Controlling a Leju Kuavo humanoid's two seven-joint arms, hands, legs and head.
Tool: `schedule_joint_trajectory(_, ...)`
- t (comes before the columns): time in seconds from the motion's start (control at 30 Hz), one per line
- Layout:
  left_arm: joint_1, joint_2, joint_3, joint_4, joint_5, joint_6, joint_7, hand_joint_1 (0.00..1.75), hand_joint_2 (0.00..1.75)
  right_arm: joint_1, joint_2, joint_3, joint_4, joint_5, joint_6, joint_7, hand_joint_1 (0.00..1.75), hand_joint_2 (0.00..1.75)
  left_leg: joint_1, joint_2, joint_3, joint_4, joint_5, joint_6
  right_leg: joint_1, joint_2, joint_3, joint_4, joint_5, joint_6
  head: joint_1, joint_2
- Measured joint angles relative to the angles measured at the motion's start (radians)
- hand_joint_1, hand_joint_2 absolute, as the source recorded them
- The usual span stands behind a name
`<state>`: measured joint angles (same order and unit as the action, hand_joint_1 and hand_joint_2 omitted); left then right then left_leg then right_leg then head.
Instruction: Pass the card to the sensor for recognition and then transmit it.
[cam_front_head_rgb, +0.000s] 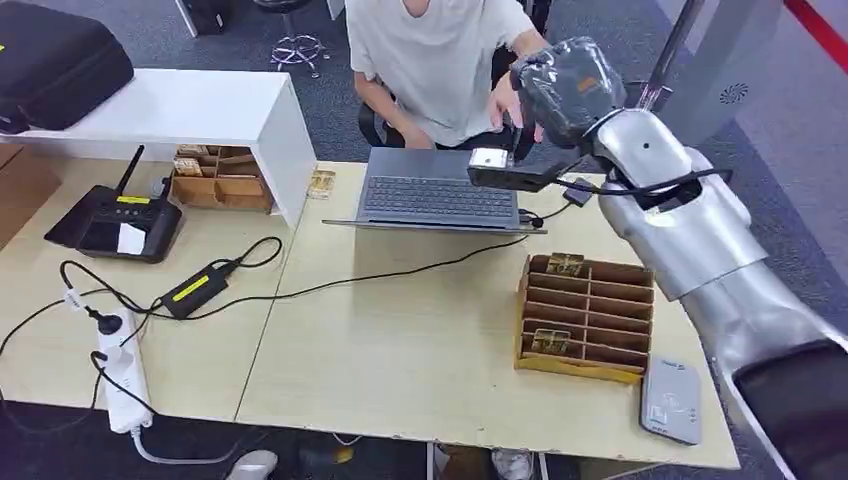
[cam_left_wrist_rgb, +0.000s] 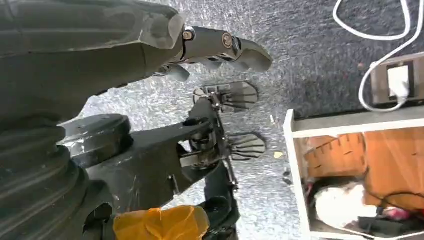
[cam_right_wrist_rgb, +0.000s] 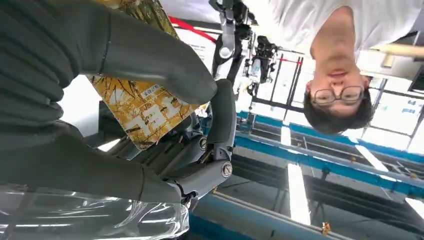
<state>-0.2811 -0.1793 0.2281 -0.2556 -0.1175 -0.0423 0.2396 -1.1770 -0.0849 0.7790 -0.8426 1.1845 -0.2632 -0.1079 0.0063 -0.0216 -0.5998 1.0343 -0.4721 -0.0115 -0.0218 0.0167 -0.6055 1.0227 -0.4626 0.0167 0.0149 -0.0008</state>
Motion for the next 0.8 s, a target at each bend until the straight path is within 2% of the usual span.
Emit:
schedule_joint_trajectory(0.1,-0.005,-0.015,-0.008,0.005,-0.002,0.010,0.004,0.00,1.75,-0.024,0.090,0.013,0.077,0.010,0.002,0.040,1.54,1.75,0.002,-0.001,-0.001,0.000,0.000,-0.001,0.002,0.000,-0.001,0.000,0.000,0.000,0.000,0.000)
schedule_joint_trajectory(0.27,-0.008,-0.042,-0.016,0.010,-0.007,0.019,0.011,0.00,1.75,-0.035,0.176,0.026,0.161,0.018,0.000,0.075,1.54,1.75,0.004,-0.001,-0.003,0.000,0.000,-0.001,0.003,-0.001,-0.001,-0.001,0.000,0.000,0.000,0.000)
schedule_joint_trajectory(0.37,-0.009,-0.050,-0.017,0.012,-0.009,0.021,0.012,0.00,1.75,-0.039,0.201,0.027,0.194,0.018,-0.001,0.082,1.54,1.75,0.004,-0.002,-0.004,0.001,0.000,-0.001,0.003,-0.002,-0.002,-0.002,0.000,0.000,0.000,0.000)
schedule_joint_trajectory(0.67,-0.010,-0.058,-0.017,0.013,-0.004,0.016,0.018,0.00,1.75,-0.044,0.212,0.028,0.250,0.020,-0.007,0.073,1.54,1.75,0.004,-0.003,-0.006,0.002,0.000,-0.001,0.003,-0.003,-0.002,-0.003,0.000,0.001,0.000,0.000)
schedule_joint_trajectory(0.7,-0.010,-0.058,-0.017,0.013,-0.003,0.014,0.018,0.00,1.75,-0.044,0.212,0.028,0.254,0.019,-0.007,0.073,0.00,1.75,0.004,-0.003,-0.006,0.002,0.000,-0.001,0.003,-0.003,-0.002,-0.003,0.000,0.001,0.000,0.000)
schedule_joint_trajectory(0.8,-0.010,-0.058,-0.017,0.013,0.007,-0.002,0.018,0.00,1.75,-0.044,0.212,0.028,0.264,0.021,-0.010,0.070,0.00,1.75,0.004,-0.003,-0.006,0.003,0.000,-0.001,0.003,-0.003,-0.002,-0.003,0.000,0.001,0.000,0.000)
